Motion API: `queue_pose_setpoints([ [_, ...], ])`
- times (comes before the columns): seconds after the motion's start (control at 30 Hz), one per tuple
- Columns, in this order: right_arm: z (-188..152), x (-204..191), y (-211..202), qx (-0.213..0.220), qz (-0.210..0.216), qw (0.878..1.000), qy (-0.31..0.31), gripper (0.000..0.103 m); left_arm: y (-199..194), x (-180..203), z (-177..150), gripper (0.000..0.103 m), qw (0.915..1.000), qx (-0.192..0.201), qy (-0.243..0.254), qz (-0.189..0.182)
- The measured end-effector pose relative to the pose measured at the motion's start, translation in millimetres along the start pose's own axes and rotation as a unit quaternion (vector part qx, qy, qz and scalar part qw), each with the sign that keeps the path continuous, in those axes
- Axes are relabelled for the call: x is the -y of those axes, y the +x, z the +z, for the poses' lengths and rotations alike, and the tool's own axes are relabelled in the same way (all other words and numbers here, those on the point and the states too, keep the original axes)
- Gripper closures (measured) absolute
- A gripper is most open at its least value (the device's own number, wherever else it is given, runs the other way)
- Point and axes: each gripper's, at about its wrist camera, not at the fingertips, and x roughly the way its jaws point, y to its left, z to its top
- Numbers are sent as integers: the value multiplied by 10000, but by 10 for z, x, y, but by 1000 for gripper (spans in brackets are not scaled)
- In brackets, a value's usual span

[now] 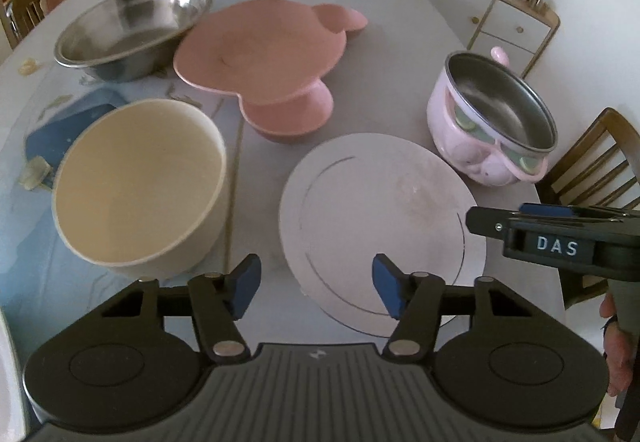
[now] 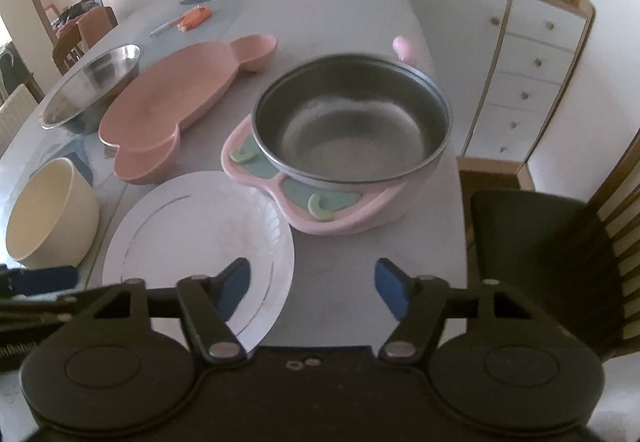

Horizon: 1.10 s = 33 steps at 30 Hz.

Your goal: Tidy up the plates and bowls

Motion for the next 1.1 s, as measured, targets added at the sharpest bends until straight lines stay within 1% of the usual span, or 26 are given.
queue_pose_setpoints([
  [0.07, 4, 7, 43, -74, 75, 9999, 7, 47, 64, -14, 14, 48, 9999, -76, -90, -51],
  [0.13, 3, 2, 79, -144, 141, 9998, 20, 52, 121, -28, 16, 49, 9998, -130, -120, -61],
  [0.2, 9, 7, 104, -190, 236, 9995, 46, 57, 156, -39, 12, 54, 9998, -168, -129, -54],
  [0.23, 13, 8, 113, -200, 276, 9994, 60, 60, 165, -49, 15, 58, 9997, -193, -162, -69],
  [0.33, 24, 32, 139, -225, 379, 9990, 122, 64, 174, -64, 30, 63, 9994, -164, -269, -106],
  [0.4, 36, 49, 141, -219, 442, 9987, 159, 67, 174, -71, 36, 64, 9993, -160, -333, -106],
  [0.5, 53, 90, 149, -230, 547, 9979, 264, 69, 169, -97, 43, 70, 9989, -154, -432, -74],
  [0.6, 66, 142, 168, -277, 784, 9955, 449, 77, 168, -138, 48, 77, 9984, -157, -533, -74],
  [0.63, 69, 148, 180, -322, 891, 9943, 491, 83, 168, -148, 47, 80, 9984, -159, -547, -51],
  [0.7, 68, 141, 179, -309, 868, 9946, 488, 86, 164, -168, 40, 82, 9982, -150, -569, -67],
  [0.73, 63, 145, 173, -294, 851, 9948, 468, 88, 163, -178, 37, 83, 9982, -141, -583, -80],
  [0.87, 27, 200, 145, -363, 995, 9929, 549, 91, 149, -206, 9, 85, 9981, -143, -598, -101],
  [1.1, -143, 172, 14, -387, 1021, 9932, 401, 91, 67, -217, -106, 85, 9981, -201, -551, -192],
])
